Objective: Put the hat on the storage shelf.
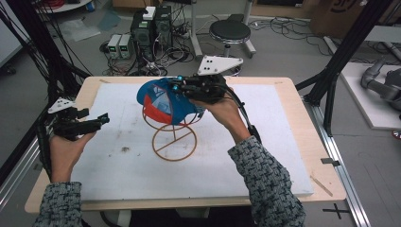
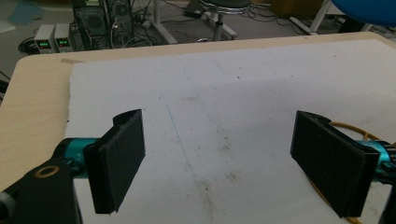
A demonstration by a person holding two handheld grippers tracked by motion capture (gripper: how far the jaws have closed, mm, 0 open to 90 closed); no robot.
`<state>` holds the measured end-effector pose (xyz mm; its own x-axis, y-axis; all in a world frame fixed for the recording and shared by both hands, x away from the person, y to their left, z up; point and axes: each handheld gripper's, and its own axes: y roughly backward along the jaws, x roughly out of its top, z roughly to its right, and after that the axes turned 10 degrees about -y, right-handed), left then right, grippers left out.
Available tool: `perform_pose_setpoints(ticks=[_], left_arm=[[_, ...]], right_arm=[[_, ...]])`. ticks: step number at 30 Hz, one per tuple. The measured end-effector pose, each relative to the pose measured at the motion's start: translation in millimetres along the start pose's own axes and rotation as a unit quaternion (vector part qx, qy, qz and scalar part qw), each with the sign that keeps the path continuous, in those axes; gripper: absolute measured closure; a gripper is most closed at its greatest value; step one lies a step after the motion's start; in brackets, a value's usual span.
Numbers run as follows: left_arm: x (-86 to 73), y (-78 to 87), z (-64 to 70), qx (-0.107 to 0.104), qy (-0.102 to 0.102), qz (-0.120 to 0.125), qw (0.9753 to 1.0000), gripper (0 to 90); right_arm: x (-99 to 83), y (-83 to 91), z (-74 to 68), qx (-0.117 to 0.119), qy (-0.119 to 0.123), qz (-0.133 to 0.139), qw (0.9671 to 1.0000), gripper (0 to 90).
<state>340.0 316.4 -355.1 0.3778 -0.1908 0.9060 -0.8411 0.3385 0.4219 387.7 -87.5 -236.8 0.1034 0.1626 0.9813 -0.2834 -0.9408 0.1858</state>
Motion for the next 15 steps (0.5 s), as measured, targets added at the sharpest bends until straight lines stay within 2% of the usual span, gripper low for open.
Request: perform_pose_setpoints(ticks=[5, 15], left_arm=[[-0.1, 0.1, -0.1, -0.001, 0.0, 0.0, 1.0, 18.2], [0.4, 0.3, 0.1, -0.002, 0.001, 0.002, 1.0, 18.5]], right_arm=[[-1.7, -9.2, -8.1, 0.013, 0.007, -0.011, 0.9998, 86.9], [-5.9, -18.4, -16.0, 0.023, 0.015, -0.035, 0.999, 85.6]])
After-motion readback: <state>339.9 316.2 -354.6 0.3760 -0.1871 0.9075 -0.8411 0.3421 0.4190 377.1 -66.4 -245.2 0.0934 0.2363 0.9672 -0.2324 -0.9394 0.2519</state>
